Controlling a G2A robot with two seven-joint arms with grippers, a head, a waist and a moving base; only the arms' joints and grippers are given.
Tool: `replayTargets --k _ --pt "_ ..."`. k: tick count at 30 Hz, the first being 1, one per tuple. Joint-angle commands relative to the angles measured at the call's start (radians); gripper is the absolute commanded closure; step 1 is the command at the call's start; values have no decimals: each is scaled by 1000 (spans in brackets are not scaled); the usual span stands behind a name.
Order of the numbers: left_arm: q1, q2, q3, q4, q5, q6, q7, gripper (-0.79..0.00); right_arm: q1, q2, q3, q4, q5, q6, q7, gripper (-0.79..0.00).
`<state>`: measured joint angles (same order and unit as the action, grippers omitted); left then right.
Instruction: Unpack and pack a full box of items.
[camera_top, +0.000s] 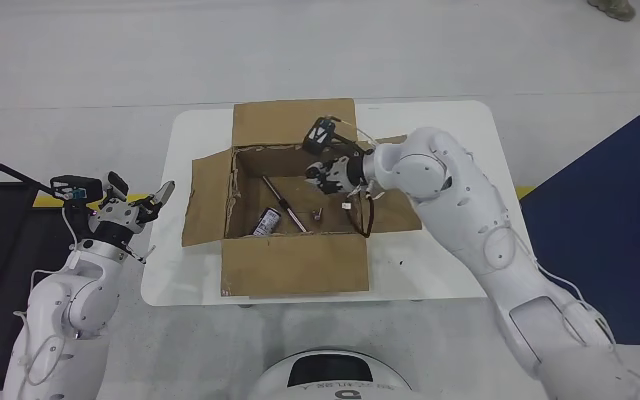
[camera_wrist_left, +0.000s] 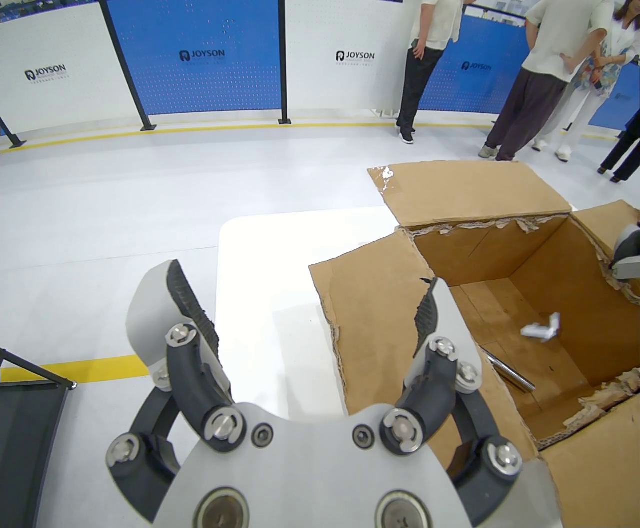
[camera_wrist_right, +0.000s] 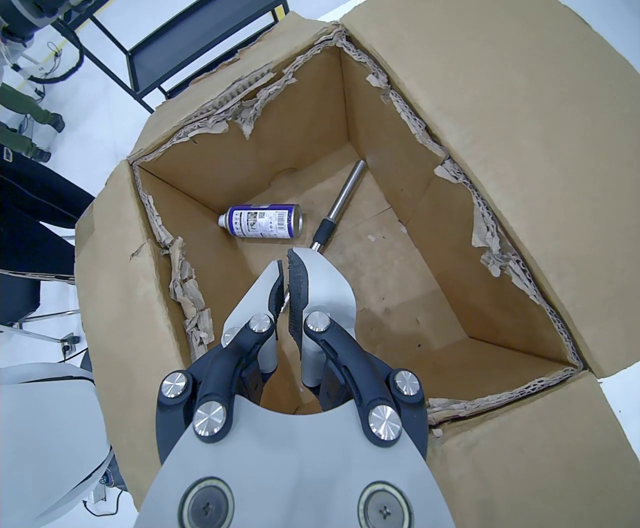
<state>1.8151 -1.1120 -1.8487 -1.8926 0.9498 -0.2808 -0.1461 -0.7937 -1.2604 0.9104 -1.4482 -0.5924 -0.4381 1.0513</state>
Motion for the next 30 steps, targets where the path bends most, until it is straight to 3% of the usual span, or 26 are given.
replayTargets --k 1,6,8,9,10,13,15,17,18,20,30 --pt "0 0 0 0 0 0 0 -785 11 -3 -7 24 -3 20 -1 0" --pt "0 0 0 0 0 0 0 -785 68 -23 -81 97 -14 83 66 0" --pt "0 0 0 0 0 0 0 -785 108 -39 -144 134 -29 99 139 -175" --pt "0 0 0 0 0 0 0 -785 125 -50 -179 155 -35 108 164 -299" --pt "0 0 0 0 0 0 0 -785 144 -62 -209 177 -30 108 180 -345" --pt "0 0 0 0 0 0 0 -785 191 -99 -282 253 2 95 184 -434" --pt "0 0 0 0 0 0 0 -785 221 -124 -328 311 10 88 180 -409" --pt "0 0 0 0 0 0 0 -785 247 -151 -368 366 16 88 166 -462" --pt "0 0 0 0 0 0 0 -785 260 -164 -384 394 22 86 159 -526" --pt "0 0 0 0 0 0 0 -785 284 -186 -406 442 32 87 147 -785" --pt "0 0 0 0 0 0 0 -785 292 -193 -410 455 35 90 140 -785"
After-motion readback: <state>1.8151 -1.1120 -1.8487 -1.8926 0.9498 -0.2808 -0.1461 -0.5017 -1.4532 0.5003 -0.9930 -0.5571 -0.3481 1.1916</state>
